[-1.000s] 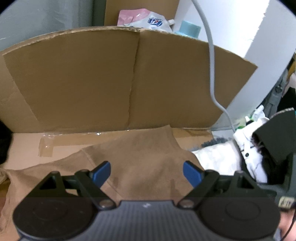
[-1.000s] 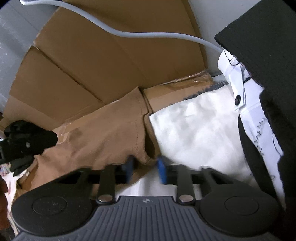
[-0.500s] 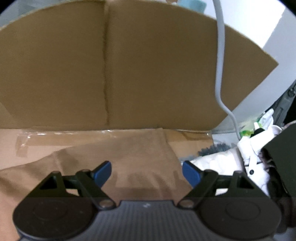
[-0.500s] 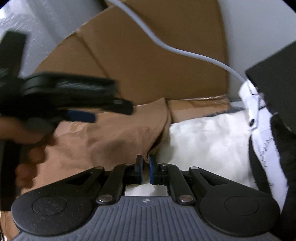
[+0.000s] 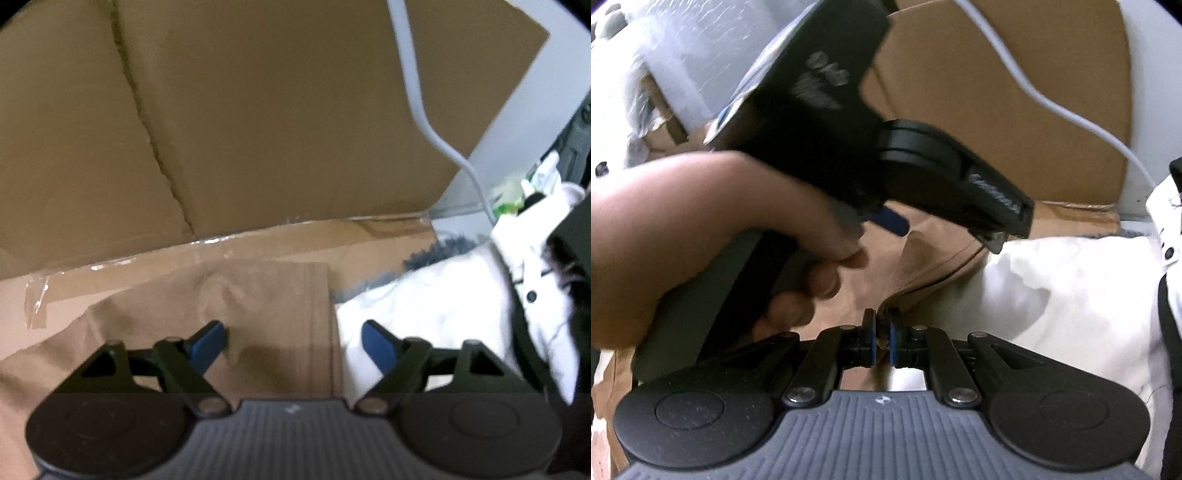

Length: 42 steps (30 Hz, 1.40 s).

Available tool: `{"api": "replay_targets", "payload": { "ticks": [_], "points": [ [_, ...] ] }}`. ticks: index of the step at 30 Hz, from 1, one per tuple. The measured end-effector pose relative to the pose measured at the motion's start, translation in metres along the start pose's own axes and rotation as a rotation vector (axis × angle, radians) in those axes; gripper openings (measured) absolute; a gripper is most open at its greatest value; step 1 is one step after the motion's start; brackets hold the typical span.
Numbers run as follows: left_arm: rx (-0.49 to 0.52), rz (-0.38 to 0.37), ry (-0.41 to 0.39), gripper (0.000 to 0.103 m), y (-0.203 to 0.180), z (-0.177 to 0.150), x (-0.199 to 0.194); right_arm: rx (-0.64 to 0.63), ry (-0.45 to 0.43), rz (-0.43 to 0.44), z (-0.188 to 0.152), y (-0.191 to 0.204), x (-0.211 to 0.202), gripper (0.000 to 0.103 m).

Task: Fold clothes
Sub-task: 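Close the left tool on the shirt side while the right tool holds the sleeve, then lift the sleeve and side with both tools and fold them toward the collar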

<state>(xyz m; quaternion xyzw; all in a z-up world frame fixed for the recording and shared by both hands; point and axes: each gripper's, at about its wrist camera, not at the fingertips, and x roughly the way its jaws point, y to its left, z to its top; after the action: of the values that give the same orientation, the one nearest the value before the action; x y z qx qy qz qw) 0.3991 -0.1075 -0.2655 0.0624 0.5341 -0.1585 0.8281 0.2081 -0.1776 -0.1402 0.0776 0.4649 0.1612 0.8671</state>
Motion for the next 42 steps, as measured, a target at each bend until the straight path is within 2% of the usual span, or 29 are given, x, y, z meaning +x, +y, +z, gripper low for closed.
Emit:
{"api": "replay_targets", "payload": {
  "ticks": [2, 10, 18, 21, 23, 26, 30, 33, 36, 38, 42],
  "points": [
    [0.026, -0.007, 0.001, 0.068, -0.001, -0.002, 0.002, -0.012, 0.007, 0.011, -0.003, 0.002, 0.0, 0.007],
    [0.085, -0.071, -0.008, 0.057, -0.007, -0.002, 0.01, -0.014, 0.039, 0.028, -0.013, 0.004, 0.012, 0.007],
    [0.056, -0.081, 0.015, 0.057, -0.005, 0.003, 0.03, 0.008, 0.057, 0.015, -0.024, -0.01, 0.017, 0.007],
    [0.058, -0.075, 0.012, 0.047, -0.004, 0.001, 0.031, 0.009, 0.06, 0.009, -0.024, -0.018, 0.015, 0.007],
    [0.006, -0.088, 0.017, 0.027, 0.006, 0.003, 0.029, 0.012, 0.06, 0.004, -0.021, -0.018, 0.018, 0.007],
    [-0.039, -0.109, 0.019, 0.008, 0.017, 0.007, 0.023, 0.019, 0.061, -0.003, -0.021, -0.02, 0.018, 0.008],
    [-0.061, -0.091, -0.009, 0.005, 0.027, 0.007, 0.007, 0.024, 0.054, -0.007, -0.017, -0.02, 0.016, 0.008],
    [-0.11, -0.129, -0.052, 0.005, 0.042, 0.008, -0.01, 0.04, 0.046, -0.014, -0.013, -0.021, 0.014, 0.008],
    [-0.166, -0.15, -0.1, 0.005, 0.061, 0.008, -0.031, 0.032, 0.027, -0.019, -0.014, -0.025, 0.005, 0.008],
    [-0.225, -0.172, -0.147, 0.005, 0.078, 0.004, -0.049, 0.027, 0.013, -0.025, -0.004, -0.013, 0.011, 0.008],
    [-0.286, -0.153, -0.226, 0.005, 0.101, -0.011, -0.08, -0.003, -0.033, -0.033, 0.005, -0.008, 0.002, 0.008]
  ]
}}
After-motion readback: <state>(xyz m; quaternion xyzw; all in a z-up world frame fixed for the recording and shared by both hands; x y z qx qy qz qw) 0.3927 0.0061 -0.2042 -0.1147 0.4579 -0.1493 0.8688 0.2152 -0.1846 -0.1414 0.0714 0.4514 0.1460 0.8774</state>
